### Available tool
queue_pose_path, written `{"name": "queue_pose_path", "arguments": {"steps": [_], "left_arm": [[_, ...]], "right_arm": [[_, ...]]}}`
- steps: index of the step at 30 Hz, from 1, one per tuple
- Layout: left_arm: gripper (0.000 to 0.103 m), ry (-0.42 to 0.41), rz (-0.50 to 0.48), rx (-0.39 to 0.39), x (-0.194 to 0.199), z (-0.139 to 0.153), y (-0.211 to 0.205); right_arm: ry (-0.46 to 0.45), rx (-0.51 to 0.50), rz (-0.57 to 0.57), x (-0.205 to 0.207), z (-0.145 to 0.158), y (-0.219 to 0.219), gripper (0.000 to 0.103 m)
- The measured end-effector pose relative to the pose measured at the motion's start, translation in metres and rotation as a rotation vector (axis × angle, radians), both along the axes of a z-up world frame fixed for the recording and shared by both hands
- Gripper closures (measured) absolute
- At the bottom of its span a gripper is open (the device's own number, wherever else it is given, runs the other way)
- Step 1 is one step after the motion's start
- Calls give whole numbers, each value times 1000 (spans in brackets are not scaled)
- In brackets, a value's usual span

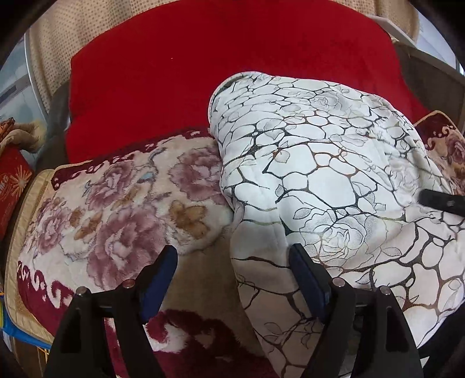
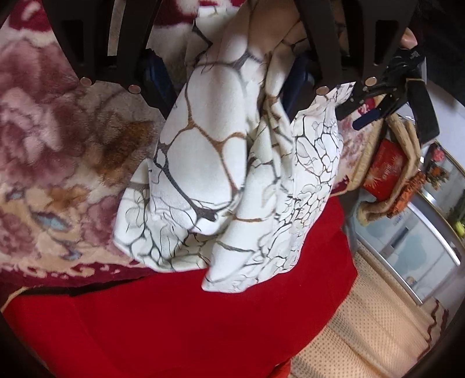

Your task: Fold large clothes

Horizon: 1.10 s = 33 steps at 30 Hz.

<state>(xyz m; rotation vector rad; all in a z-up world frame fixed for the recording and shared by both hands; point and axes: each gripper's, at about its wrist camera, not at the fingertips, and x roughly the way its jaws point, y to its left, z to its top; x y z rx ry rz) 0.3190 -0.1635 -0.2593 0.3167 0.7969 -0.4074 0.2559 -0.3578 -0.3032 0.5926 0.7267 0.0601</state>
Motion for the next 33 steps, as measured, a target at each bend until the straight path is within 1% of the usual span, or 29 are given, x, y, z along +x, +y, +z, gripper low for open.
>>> {"name": "queue_pose_path", "arguments": {"steps": [2,4,5,7,8,10,12,14,16,17,18,20,21,22,23,25,26,27,28,30,31,32,33], "left_arm": [[24,-14,4,15,-1,0,-2],[24,-7,11,12,0,1,-1],[24,0,15,5,2,0,-1],[24,1,21,6,2,1,-3],[24,-3,22,10,1,2,-4],[24,-9,25,14,0,3,-6],[24,-9,27,12,0,3,-6],[23,-3,29,5,0,3,-5],[23,4,32,-5,1,3,-3],[23,8,31,-10,1,4,-2],[23,11,28,-21,2,6,0],[23,13,18,-57,1,12,3],[23,5,18,-76,0,17,6],[23,-11,18,-92,-2,22,8],[23,-31,16,-106,-5,27,10],[23,-57,7,-99,-9,29,7],[23,-52,-3,-65,-9,24,1],[23,-33,-10,-7,-7,14,-8],[23,-42,-6,65,-8,1,-18],[23,-91,-4,128,-13,-3,-25],[23,-111,-11,132,-15,1,-26],[23,-113,-10,120,-15,4,-25],[23,-98,0,101,-13,6,-22]], "right_arm": [[4,-19,2,-7,17,2,33],[-16,-79,0,-19,42,5,33],[-46,-121,-5,-28,58,8,33],[-117,-146,6,-41,84,13,33],[-163,-134,31,-47,97,17,33],[-231,-95,92,-54,115,29,33],[-269,-61,183,-54,120,48,40],[-241,-37,249,-46,112,62,63],[-160,-26,286,-32,87,72,66],[-114,-32,284,-27,72,73,68],[-46,-51,265,-19,51,72,71],[21,-97,211,-13,18,64,97],[14,-86,204,-14,10,60,97],[-8,-42,203,-17,2,53,102],[-18,-5,195,-19,-4,47,102],[-26,17,196,-20,-6,43,102],[-30,7,199,-20,-6,44,102],[-32,-7,201,-20,-7,46,102],[-33,-20,201,-21,-7,48,102],[-31,-16,208,-23,-4,50,102],[-29,-2,211,-21,-4,51,102],[-20,12,207,-21,0,50,102],[-18,16,208,-24,4,46,102]]}}
